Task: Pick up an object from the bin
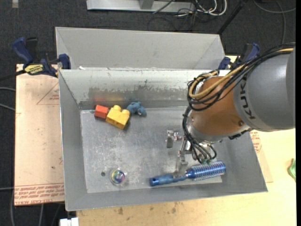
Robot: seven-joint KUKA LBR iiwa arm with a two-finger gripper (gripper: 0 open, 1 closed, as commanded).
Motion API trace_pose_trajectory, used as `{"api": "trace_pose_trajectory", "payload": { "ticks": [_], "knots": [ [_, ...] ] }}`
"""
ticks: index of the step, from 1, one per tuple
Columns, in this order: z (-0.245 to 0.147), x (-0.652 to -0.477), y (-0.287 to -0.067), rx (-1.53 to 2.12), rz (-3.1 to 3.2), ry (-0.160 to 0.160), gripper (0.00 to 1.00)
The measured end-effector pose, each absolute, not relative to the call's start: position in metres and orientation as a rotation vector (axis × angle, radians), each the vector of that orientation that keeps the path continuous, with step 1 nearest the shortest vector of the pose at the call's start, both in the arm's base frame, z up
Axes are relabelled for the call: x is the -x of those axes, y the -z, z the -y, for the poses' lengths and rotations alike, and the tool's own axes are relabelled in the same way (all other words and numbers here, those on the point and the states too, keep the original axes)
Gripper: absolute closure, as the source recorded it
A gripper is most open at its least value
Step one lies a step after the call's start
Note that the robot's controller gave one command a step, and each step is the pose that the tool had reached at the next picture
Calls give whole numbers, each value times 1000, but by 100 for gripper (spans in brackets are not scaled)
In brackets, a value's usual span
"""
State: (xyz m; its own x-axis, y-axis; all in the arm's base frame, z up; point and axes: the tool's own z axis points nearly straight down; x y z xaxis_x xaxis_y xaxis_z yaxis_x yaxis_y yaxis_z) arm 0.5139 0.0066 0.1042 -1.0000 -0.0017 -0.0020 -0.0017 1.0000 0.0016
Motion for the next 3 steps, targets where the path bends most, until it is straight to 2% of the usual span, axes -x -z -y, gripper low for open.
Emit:
{"api": "trace_pose_trajectory", "payload": {
  "ticks": [1, 2, 3],
  "knots": [
    [122, -496, -92, 119, -3139, 5, 0],
    [117, -497, -92, 128, -3139, -2, 100],
    [125, -508, -197, 226, -3124, 4, 100]
  ]
}}
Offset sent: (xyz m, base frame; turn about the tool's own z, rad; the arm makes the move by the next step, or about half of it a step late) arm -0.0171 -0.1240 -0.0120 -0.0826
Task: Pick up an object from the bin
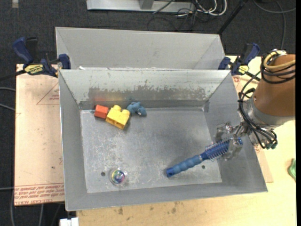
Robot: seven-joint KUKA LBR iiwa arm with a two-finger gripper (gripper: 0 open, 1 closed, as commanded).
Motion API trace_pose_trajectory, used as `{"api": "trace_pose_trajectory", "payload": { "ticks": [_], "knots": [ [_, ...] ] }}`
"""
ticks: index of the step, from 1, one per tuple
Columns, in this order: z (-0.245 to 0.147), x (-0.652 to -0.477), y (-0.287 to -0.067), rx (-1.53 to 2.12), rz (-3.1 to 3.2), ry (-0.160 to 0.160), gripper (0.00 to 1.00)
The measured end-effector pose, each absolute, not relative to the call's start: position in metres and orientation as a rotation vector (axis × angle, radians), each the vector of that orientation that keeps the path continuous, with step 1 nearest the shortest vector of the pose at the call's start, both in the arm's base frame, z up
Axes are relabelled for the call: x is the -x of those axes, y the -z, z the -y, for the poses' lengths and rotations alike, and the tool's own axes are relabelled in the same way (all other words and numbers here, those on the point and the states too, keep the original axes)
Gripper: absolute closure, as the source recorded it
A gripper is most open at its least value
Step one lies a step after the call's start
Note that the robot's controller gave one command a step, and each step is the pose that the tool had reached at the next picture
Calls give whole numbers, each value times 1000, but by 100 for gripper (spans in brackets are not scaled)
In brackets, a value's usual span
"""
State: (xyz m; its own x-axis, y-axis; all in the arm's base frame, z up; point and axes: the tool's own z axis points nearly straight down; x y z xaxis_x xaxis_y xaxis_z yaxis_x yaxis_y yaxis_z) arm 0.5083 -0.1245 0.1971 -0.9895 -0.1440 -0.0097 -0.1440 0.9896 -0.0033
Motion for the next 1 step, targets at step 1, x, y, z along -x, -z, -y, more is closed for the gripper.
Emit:
{"api": "trace_pose_trajectory", "payload": {
  "ticks": [1],
  "knots": [
    [128, -532, -339, 679, -3058, 6, 100]
  ]
}}
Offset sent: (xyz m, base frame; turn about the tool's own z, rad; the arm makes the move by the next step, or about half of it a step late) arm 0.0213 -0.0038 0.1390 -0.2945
